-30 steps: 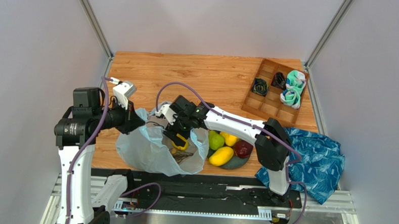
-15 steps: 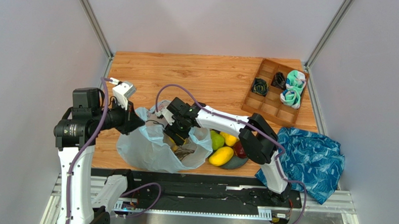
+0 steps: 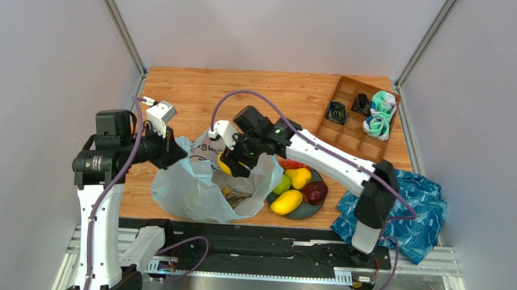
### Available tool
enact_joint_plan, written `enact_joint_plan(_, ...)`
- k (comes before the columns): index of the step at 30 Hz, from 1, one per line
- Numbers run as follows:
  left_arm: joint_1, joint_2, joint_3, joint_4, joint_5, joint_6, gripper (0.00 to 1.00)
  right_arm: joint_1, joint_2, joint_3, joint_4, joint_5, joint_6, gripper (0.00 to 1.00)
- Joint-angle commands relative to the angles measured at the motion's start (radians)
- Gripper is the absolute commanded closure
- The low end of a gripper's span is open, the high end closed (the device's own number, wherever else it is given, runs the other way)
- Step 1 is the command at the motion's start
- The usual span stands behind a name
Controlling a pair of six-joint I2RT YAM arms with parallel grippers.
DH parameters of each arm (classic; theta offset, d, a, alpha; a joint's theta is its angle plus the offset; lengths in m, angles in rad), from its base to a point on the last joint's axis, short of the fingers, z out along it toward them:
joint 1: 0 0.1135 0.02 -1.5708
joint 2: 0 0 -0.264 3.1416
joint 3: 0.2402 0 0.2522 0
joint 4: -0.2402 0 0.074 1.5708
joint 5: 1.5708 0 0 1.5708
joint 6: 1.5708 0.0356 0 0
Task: Take the fake fruits out of the plastic bag
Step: Take out the fake fruit from the plastic bag, then place the fake fruit on the plate.
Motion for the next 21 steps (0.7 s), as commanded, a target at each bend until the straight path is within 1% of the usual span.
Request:
enact_joint_plan(1, 0.012, 0.005, -0.002, 0.056, -0.017, -0.012, 1.00, -0.052, -0.175, -0.045, -0.088, -0.088, -0.153, 0.57)
enact_joint_plan(2, 0.012, 0.007, -0.006, 0.061, -0.023, -0.014, 1.00, -0.068, -0.205, -0.069, -0.121, -0.108, -0.185, 0.57)
enact_joint_plan(3, 0.014, 0.008, -0.017, 0.065, -0.025, -0.015, 1.00, -0.099, -0.283, -0.145, -0.131, -0.131, -0.219, 0.57)
enact_joint_plan(4, 0.014, 0.010, -0.023, 0.077, -0.026, -0.017, 1.00, -0.113, -0.327, -0.190, -0.142, -0.142, -0.312, 0.58)
enact_joint_plan(5, 0.014, 0.016, -0.028, 0.081, -0.025, -0.026, 1.00, -0.140, -0.373, -0.238, -0.161, -0.149, -0.366, 0.58)
enact_joint_plan(6, 0.014, 0.021, -0.030, 0.088, -0.020, -0.030, 1.00, -0.148, -0.479, -0.358, -0.169, -0.146, -0.423, 0.58)
enact_joint_plan(7, 0.014, 0.024, -0.030, 0.090, -0.014, -0.037, 1.00, -0.150, -0.529, -0.414, -0.175, -0.131, -0.536, 0.57)
enact_joint_plan(9, 0.014, 0.036, -0.020, 0.091, 0.007, -0.044, 1.00, -0.151, -0.673, -0.523, -0.200, -0.090, -0.623, 0.57)
enact_joint_plan(10, 0.014, 0.037, -0.017, 0.093, 0.013, -0.046, 1.00, -0.150, -0.713, -0.606, -0.211, -0.080, -0.656, 0.56)
enact_joint_plan(11, 0.012, 0.044, -0.014, 0.096, 0.015, -0.046, 1.00, -0.150, -0.747, -0.640, -0.220, -0.073, -0.710, 0.56)
enact_joint_plan(13, 0.012, 0.050, -0.007, 0.107, 0.015, -0.044, 1.00, -0.148, -0.813, -0.715, -0.215, -0.036, -0.739, 0.56)
enact_joint_plan(17, 0.014, 0.070, 0.001, 0.122, 0.033, -0.058, 1.00, -0.147, -0.856, -0.778, -0.208, 0.002, -0.836, 0.56)
enact_joint_plan(18, 0.014, 0.073, 0.003, 0.127, 0.036, -0.063, 1.00, -0.147, -0.864, -0.792, -0.205, 0.007, -0.882, 0.56)
enact_joint_plan(21, 0.014, 0.076, 0.010, 0.133, 0.021, -0.073, 1.00, -0.147, -0.890, -0.859, -0.157, 0.021, -0.920, 0.54)
